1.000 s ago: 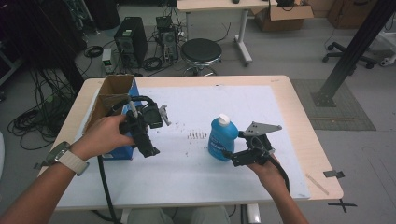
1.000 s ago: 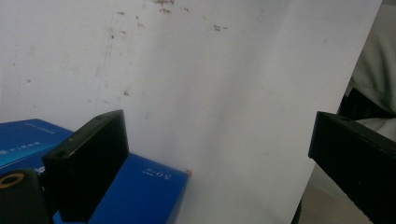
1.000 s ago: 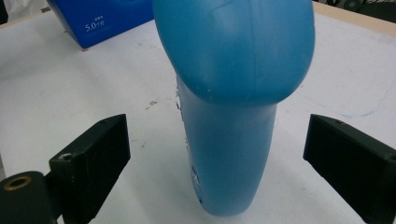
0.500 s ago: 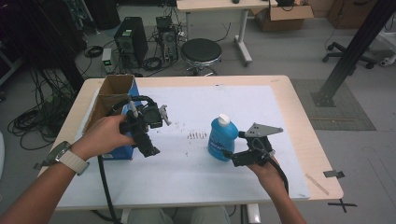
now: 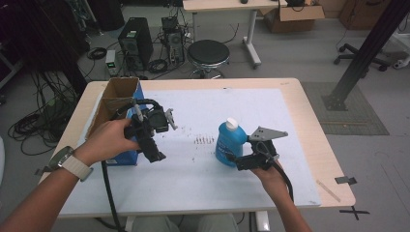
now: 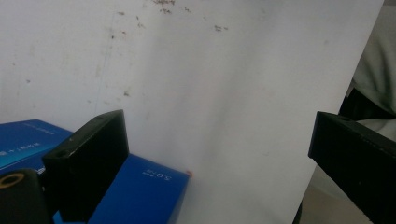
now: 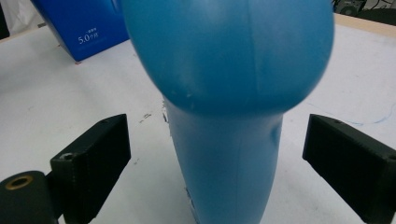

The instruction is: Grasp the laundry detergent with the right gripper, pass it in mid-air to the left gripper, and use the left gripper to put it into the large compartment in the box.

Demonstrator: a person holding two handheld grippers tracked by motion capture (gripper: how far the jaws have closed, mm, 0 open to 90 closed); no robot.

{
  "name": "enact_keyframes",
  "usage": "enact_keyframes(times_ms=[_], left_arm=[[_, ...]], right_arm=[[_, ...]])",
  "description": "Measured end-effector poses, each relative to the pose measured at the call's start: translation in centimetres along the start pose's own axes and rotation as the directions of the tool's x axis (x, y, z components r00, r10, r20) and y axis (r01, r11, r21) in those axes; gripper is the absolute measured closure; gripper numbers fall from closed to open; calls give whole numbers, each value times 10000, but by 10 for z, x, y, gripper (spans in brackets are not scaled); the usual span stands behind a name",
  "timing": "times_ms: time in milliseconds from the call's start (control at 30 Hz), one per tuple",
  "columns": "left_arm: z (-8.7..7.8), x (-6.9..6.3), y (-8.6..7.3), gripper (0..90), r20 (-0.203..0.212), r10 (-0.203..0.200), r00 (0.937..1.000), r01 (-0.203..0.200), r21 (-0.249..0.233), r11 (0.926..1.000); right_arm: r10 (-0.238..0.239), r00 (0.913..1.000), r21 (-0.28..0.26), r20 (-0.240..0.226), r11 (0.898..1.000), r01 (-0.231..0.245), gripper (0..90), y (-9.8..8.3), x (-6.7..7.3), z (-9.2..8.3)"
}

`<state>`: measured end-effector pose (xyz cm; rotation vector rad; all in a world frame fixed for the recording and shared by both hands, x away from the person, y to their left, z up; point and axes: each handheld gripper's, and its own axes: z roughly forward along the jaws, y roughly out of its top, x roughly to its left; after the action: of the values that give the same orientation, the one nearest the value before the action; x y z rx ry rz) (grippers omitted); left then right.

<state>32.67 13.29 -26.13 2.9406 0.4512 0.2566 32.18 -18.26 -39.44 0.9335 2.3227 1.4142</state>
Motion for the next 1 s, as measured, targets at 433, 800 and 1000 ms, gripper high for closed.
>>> enact_keyframes(times_ms=[433, 800, 1000], left_arm=[[0, 1, -2, 56, -9, -83, 10000, 82, -97, 9999], [0, 1, -3, 56, -26, -99, 9999, 99, -71, 9999], [0, 1, -2, 56, -27, -103, 9999, 103, -89, 9999]], right_arm=[[173, 9998, -154, 24, 9997, -172, 82, -1, -2, 14], [231, 9997, -296, 103, 9993, -228, 128, -2, -2, 20], [181, 9997, -282, 170, 9994, -176, 160, -2, -2, 19]])
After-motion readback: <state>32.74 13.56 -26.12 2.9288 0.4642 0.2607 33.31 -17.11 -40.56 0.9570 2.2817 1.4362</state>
